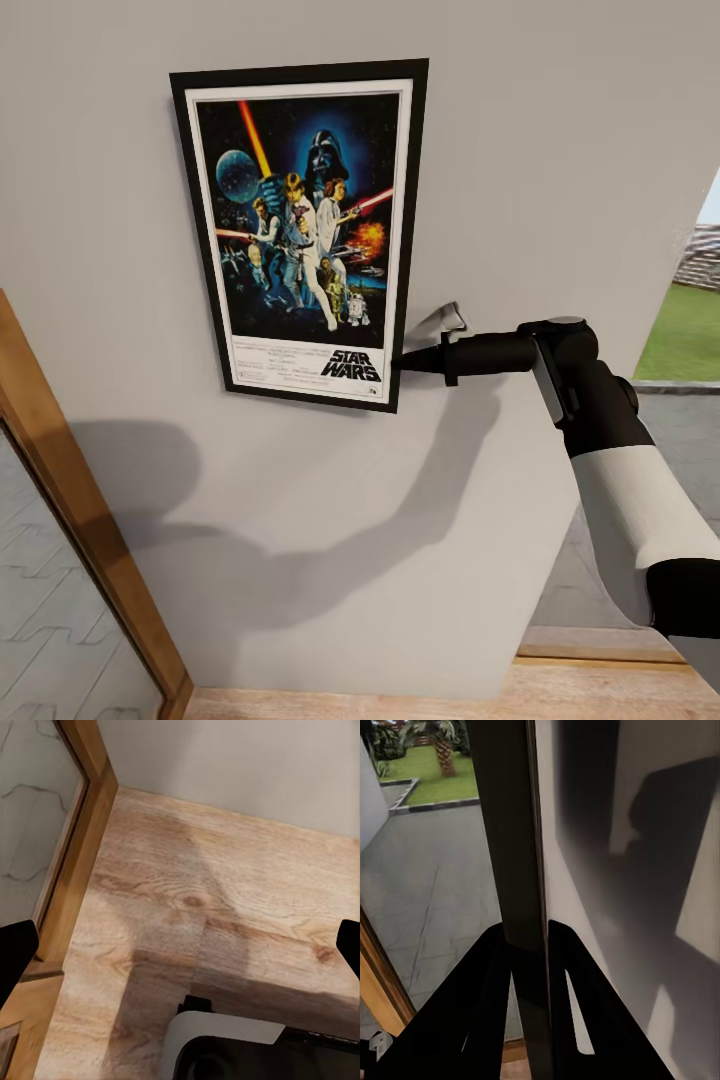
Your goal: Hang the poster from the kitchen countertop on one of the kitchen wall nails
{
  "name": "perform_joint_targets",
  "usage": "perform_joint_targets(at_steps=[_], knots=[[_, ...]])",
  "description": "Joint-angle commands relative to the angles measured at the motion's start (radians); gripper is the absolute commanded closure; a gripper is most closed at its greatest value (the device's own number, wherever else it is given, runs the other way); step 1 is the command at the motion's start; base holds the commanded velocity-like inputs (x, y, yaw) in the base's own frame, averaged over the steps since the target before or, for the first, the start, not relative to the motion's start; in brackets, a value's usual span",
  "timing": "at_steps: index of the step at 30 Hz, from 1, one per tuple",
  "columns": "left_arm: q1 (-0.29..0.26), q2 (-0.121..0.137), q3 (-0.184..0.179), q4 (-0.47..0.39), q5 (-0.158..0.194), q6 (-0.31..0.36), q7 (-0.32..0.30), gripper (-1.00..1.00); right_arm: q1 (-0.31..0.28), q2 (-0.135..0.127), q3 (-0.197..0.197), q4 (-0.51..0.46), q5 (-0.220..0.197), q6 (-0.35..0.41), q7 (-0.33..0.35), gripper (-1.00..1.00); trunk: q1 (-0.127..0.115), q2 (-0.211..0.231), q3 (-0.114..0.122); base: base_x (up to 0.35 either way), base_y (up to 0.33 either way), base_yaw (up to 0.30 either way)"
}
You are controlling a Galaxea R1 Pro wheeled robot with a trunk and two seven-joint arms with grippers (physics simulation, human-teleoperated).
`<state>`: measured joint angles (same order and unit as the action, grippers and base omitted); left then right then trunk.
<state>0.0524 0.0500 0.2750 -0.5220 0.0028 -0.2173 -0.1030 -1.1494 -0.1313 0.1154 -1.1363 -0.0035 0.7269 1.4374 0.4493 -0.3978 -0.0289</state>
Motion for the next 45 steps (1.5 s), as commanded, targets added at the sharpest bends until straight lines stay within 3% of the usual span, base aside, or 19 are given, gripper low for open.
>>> perform_joint_targets(at_steps=[1,10,28,29,30,31,32,36,37,45], knots=[[0.0,-0.001,0.006,-0.001,0.0,-0.001,-0.009,-1.0,-0.001,-0.001,0.001,0.0,-0.001,0.014,0.005,1.0,0.001,-0.002,-0.002,0.005,0.0,0.0],[0.0,-0.008,0.015,-0.003,0.002,-0.002,-0.009,-1.0,-0.001,-0.002,-0.019,0.006,-0.004,0.02,-0.003,1.0,0.001,-0.002,-0.002,0.001,0.0,0.0],[0.0,0.001,0.01,0.005,0.001,-0.002,-0.009,-1.0,0.001,-0.002,-0.018,0.005,-0.004,0.026,-0.003,1.0,0.001,-0.002,-0.002,0.0,0.0,0.0],[0.0,0.003,0.009,0.007,0.0,-0.002,-0.009,-1.0,0.002,-0.018,0.067,-0.004,-0.066,0.016,0.072,1.0,0.001,-0.002,-0.002,0.0,0.0,0.0],[0.0,0.003,0.009,0.007,0.0,-0.002,-0.009,-1.0,0.002,-0.017,0.077,-0.004,-0.05,-0.053,0.128,1.0,0.001,-0.002,-0.002,0.0,0.0,0.0],[0.0,0.003,0.009,0.008,0.0,-0.002,-0.009,-1.0,0.002,-0.026,0.085,0.0,-0.063,-0.057,0.128,1.0,0.001,-0.002,-0.002,0.0,0.0,0.0],[0.0,0.003,0.009,0.008,0.0,-0.002,-0.009,-1.0,0.002,-0.002,-0.019,0.004,-0.004,0.068,-0.003,1.0,0.001,-0.002,-0.002,0.0,0.0,0.0],[0.0,0.004,0.009,0.008,0.0,-0.002,-0.009,-1.0,0.002,-0.002,-0.019,0.004,-0.004,0.07,-0.003,1.0,0.001,-0.002,-0.002,0.0,0.0,0.0],[0.0,0.004,0.009,0.008,0.0,-0.002,-0.009,-1.0,0.002,-0.002,-0.019,0.004,-0.004,0.071,-0.003,-1.0,0.001,-0.002,-0.002,0.0,0.0,0.0],[0.0,0.004,0.009,0.008,0.0,-0.002,-0.009,-1.0,0.002,-0.001,-0.028,0.007,-0.003,0.071,-0.005,-1.0,0.001,-0.002,-0.002,0.0,0.0,0.0]])
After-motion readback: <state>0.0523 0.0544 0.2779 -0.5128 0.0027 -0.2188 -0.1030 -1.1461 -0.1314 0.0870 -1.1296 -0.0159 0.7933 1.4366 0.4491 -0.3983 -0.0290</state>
